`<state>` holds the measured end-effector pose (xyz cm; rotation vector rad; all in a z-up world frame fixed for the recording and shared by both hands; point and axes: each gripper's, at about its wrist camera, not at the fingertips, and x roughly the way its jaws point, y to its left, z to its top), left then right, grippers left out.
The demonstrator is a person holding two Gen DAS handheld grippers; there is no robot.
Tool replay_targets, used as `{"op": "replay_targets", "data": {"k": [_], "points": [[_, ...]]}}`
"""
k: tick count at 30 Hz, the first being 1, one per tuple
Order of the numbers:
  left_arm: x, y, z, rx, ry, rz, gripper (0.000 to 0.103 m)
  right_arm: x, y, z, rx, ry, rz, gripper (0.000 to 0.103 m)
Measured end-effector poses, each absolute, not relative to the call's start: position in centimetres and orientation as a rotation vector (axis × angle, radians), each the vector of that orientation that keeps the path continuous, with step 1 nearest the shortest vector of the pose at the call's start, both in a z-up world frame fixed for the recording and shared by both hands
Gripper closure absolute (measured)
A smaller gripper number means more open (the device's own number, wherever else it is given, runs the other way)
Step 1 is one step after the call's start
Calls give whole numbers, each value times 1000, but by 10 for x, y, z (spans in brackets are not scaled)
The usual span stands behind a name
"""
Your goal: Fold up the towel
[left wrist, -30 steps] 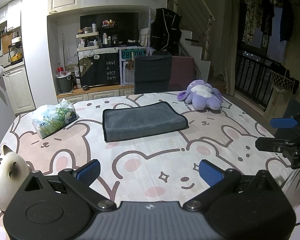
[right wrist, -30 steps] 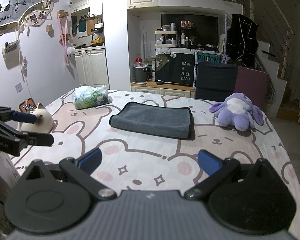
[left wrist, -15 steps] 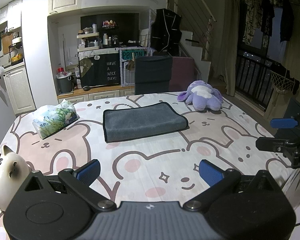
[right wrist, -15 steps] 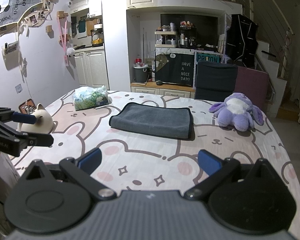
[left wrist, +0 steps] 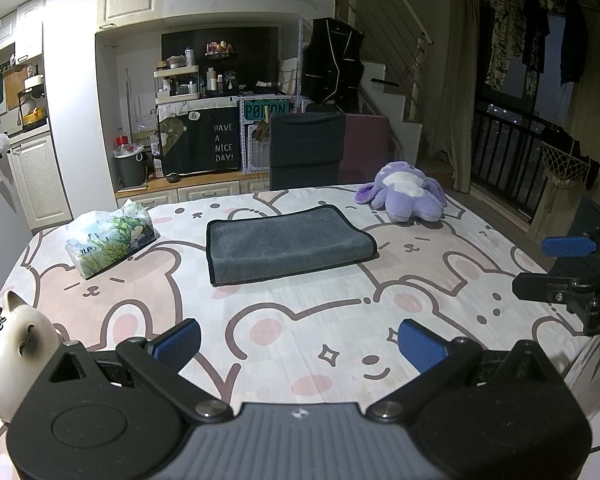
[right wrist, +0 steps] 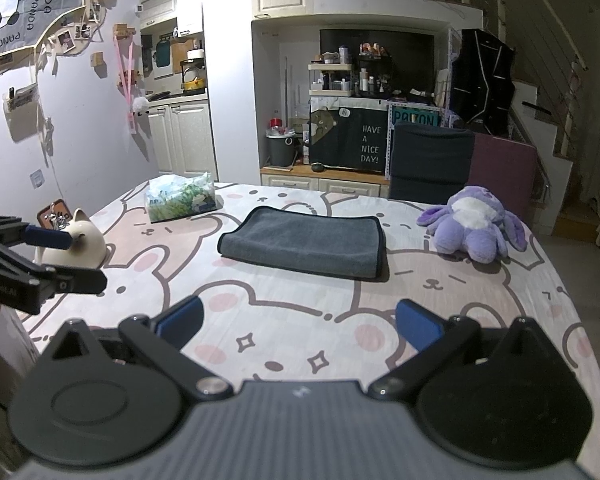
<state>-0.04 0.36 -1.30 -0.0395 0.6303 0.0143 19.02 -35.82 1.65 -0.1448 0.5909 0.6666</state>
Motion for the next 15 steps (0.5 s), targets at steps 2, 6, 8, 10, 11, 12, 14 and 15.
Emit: {"op": "replay_targets", "data": {"k": [2,6,8,10,11,12,14,15], "points": [[0,4,-13,-40,630,13,0,191,-359,17,-142,590,665,0],[0,3,-13,-40,630,14,0,191,-358,17,-141,590,665,0],[0,3,-13,-41,628,15,0,191,-357,17,-140,590,665,0],[2,5,-11,-42,625,16,0,191,-357,17,-140,590,665,0],[3,5,-11,-43,624,19,0,191,-358,17,-140,590,665,0],[4,7,-10,-43,624,21,0,191,-358,17,-140,589,664,0],[5,10,-8,-42,625,24,0,191,-358,17,-139,589,665,0],[5,10,-8,-43,625,23,0,190,-359,17,-136,588,665,0]]}}
